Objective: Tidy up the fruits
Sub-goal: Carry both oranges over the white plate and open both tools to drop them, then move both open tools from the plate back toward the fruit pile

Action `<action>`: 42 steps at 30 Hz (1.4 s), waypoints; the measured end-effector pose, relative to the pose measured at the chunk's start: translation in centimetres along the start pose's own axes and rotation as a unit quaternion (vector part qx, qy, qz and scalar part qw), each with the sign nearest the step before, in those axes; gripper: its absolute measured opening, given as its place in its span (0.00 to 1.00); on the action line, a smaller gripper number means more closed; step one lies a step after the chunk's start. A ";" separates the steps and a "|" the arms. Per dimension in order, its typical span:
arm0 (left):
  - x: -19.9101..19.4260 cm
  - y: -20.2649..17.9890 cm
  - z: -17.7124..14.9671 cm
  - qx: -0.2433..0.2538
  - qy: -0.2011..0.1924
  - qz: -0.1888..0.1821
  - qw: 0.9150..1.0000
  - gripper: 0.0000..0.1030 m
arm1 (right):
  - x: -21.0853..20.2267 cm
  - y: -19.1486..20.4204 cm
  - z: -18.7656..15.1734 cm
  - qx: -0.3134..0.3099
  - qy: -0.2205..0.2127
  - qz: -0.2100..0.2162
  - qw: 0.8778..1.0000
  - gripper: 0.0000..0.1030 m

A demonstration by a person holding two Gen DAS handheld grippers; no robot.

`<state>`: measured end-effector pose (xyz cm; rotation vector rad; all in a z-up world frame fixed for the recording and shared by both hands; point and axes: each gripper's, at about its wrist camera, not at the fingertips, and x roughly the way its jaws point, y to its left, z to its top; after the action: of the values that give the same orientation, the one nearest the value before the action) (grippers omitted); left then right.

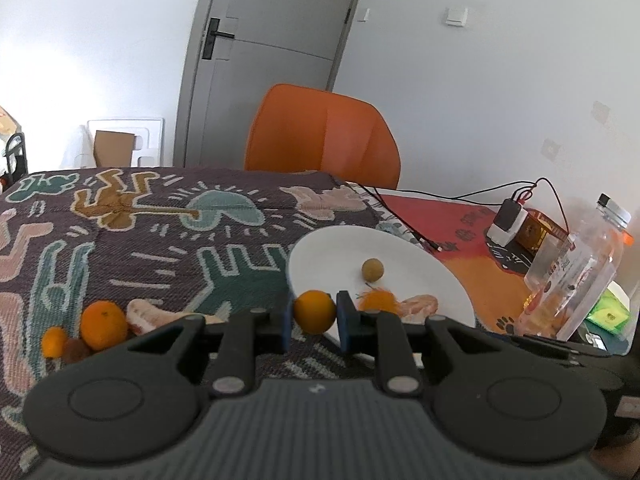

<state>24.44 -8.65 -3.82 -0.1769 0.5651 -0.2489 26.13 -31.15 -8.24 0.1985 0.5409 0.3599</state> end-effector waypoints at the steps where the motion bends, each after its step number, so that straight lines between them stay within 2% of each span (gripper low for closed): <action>1: 0.1 -0.2 0.1 0.002 0.000 -0.001 1.000 0.20 | -0.2 0.0 0.0 0.000 -0.001 -0.001 1.000 0.40; 13: 2.6 -2.7 0.8 0.025 0.007 -0.025 0.999 0.21 | -2.5 -1.0 -0.1 0.019 -0.012 -0.023 0.999 0.40; 16: 2.9 -3.0 0.9 0.024 0.001 -0.019 1.000 0.30 | -2.8 -1.1 -0.2 0.022 -0.011 -0.027 0.999 0.40; 18: 2.9 -2.9 1.0 0.017 0.001 -0.018 1.000 0.46 | -2.9 -1.0 -0.3 0.023 -0.010 -0.027 0.999 0.40; 22: 1.8 -2.5 0.6 0.018 -0.011 -0.005 1.000 0.65 | -2.9 -0.8 -0.4 0.022 -0.007 -0.026 0.999 0.42; 24: 1.3 -2.2 0.4 0.019 -0.010 -0.001 1.000 0.73 | -2.9 -0.6 -0.3 0.022 -0.010 -0.025 0.999 0.50; 28: 0.0 -1.2 0.2 0.016 -0.008 0.012 1.000 0.82 | -3.0 -0.1 -0.4 0.020 -0.013 -0.019 1.000 0.52; 30: -0.8 -0.6 0.0 0.015 -0.014 0.020 1.000 0.86 | -2.9 0.1 -0.5 0.020 -0.012 -0.016 1.000 0.57; 39: -3.8 2.3 -0.2 0.003 -0.032 0.052 0.998 0.94 | -2.7 1.4 -0.2 0.012 -0.023 -0.012 1.000 0.89; 42: -4.6 3.2 -0.4 -0.002 -0.037 0.065 0.997 0.96 | -2.6 2.0 -0.2 0.009 -0.024 -0.010 1.000 0.95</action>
<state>21.02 -4.34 -2.55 -0.1524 0.5022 -0.1146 23.36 -30.32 -6.68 0.2195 0.4981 0.3298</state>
